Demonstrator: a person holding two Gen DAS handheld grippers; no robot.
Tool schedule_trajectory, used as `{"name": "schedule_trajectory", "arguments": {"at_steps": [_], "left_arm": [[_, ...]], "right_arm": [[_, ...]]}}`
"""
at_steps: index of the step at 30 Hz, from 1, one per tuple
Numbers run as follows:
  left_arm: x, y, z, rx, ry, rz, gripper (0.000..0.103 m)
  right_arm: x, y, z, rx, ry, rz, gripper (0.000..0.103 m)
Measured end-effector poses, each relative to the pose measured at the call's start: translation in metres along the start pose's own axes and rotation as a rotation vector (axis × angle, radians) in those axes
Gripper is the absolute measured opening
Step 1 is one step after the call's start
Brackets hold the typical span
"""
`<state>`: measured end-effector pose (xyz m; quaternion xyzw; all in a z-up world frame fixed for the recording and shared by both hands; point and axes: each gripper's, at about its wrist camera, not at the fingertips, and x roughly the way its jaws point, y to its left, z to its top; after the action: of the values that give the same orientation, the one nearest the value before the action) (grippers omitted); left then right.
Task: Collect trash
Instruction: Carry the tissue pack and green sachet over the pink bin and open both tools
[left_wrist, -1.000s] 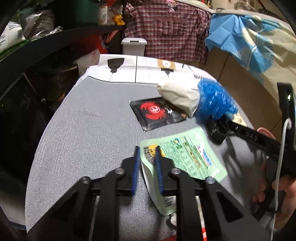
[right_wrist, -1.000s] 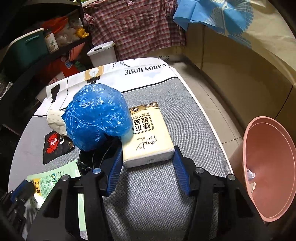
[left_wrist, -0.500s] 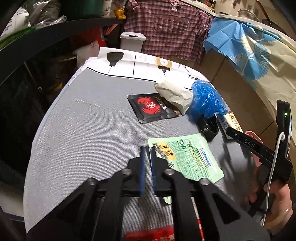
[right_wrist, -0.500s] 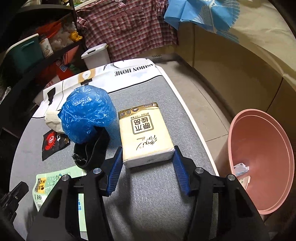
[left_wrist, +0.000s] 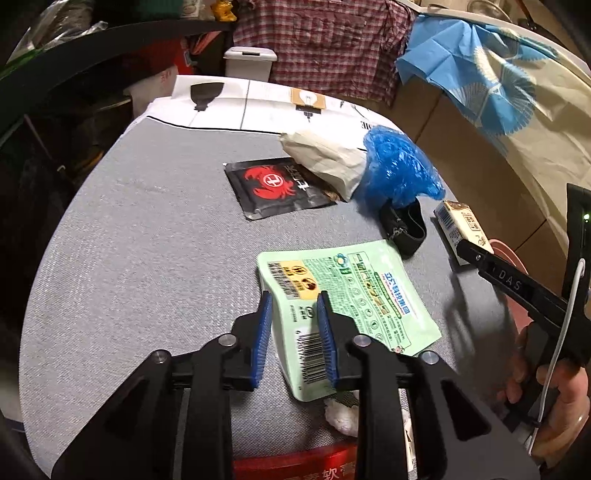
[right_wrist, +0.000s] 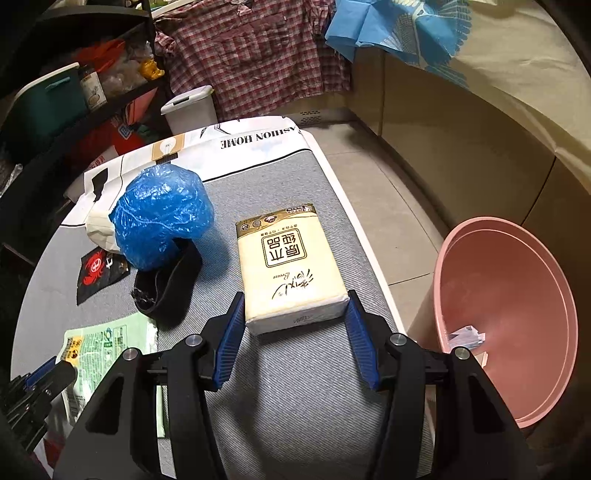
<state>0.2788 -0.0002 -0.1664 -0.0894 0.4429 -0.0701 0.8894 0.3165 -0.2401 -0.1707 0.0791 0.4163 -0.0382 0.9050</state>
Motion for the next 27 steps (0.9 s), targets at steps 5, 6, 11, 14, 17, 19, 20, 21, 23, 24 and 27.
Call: {"name": "schedule_trajectory", "arguments": {"at_steps": [5, 6, 11, 14, 17, 19, 20, 21, 23, 24, 27], "left_arm": [[-0.011, -0.005, -0.001, 0.023, -0.055, -0.014, 0.007], [-0.014, -0.005, -0.001, 0.025, -0.066, -0.018, 0.007], [-0.034, -0.008, -0.001, 0.042, -0.105, -0.013, 0.003], [-0.047, -0.009, -0.001, 0.054, -0.123, -0.003, 0.003], [-0.063, -0.010, -0.001, 0.059, -0.143, 0.002, 0.003], [-0.076, -0.012, 0.000, 0.061, -0.159, 0.001, 0.002], [-0.081, -0.013, 0.000, 0.061, -0.168, 0.000, 0.002], [-0.091, -0.014, 0.000, 0.061, -0.182, -0.001, 0.002], [-0.103, -0.017, 0.000, 0.062, -0.200, -0.002, 0.002], [-0.109, -0.019, 0.000, 0.065, -0.210, 0.001, 0.002], [-0.129, -0.026, -0.001, 0.085, -0.242, 0.023, 0.002]], "right_arm": [[-0.005, -0.008, -0.004, -0.020, -0.001, -0.014, 0.054], [-0.007, -0.009, -0.005, -0.023, -0.002, -0.017, 0.054], [-0.024, -0.015, -0.006, -0.030, -0.022, -0.028, 0.053], [-0.040, -0.018, -0.007, -0.038, -0.035, -0.025, 0.053], [-0.060, -0.022, -0.009, -0.031, -0.051, -0.012, 0.053], [-0.074, -0.022, -0.012, -0.034, -0.059, -0.002, 0.053], [-0.082, -0.022, -0.014, -0.038, -0.064, 0.003, 0.053], [-0.090, -0.022, -0.016, -0.043, -0.070, 0.006, 0.053], [-0.104, -0.020, -0.019, -0.050, -0.080, 0.017, 0.053], [-0.113, -0.019, -0.021, -0.055, -0.086, 0.024, 0.053], [-0.132, -0.013, -0.023, -0.078, -0.100, 0.034, 0.053]]}}
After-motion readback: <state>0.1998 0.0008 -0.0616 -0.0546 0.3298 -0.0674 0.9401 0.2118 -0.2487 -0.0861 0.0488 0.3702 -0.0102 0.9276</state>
